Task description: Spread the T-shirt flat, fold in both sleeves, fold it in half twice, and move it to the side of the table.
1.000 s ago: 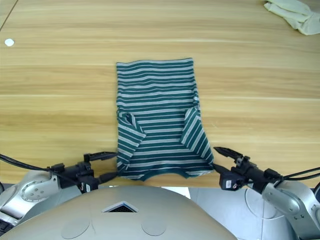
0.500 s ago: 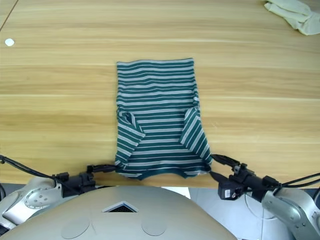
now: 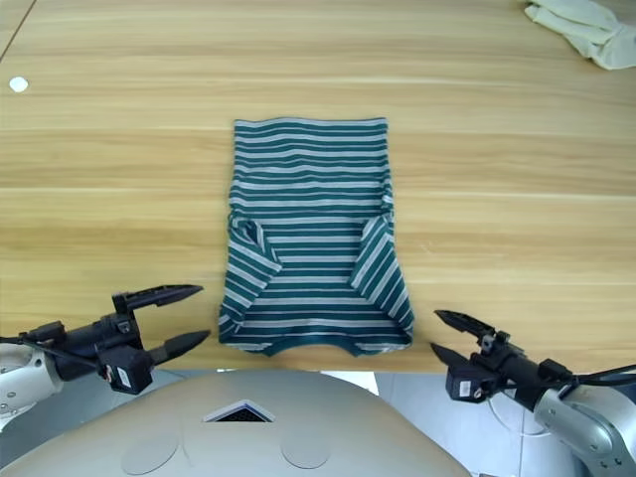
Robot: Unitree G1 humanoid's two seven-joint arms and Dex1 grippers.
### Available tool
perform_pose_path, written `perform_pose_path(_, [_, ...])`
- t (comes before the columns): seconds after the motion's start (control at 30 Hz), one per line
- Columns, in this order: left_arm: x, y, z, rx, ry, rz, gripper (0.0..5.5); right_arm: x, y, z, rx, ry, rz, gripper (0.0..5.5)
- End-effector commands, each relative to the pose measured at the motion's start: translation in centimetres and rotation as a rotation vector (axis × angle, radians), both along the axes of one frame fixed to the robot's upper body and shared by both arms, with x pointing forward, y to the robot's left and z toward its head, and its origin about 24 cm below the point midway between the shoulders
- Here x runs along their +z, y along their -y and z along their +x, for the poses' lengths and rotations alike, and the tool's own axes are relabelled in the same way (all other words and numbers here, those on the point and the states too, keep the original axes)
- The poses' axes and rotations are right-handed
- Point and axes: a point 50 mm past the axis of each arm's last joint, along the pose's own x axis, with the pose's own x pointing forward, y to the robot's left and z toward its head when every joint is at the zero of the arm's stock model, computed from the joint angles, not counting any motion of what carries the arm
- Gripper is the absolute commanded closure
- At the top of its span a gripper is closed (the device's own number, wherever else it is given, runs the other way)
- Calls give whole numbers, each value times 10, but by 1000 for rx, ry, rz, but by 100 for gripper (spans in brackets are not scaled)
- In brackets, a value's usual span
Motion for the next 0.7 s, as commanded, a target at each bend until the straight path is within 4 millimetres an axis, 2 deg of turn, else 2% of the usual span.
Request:
perform_pose_path(0.03, [-21, -22, 9, 32, -21, 193, 170, -8, -1, -1, 12, -34, -14, 214])
perform_pose_path(0.23, [-48, -23, 1, -4, -96, 277, 170, -7, -1, 0, 24, -36, -13, 214])
perform_pose_path(0.4, [-64, -7, -12, -81, -175, 217, 170, -7, -1, 2, 36, -33, -13, 214])
perform_pose_path(0.5, [-69, 2, -15, -111, -190, 181, 170, -8, -3, 3, 51, -40, -8, 214])
perform_pose_path(0.7, [-76, 5, -11, -142, -196, 181, 170, -11, -5, 3, 65, -42, 2, 214])
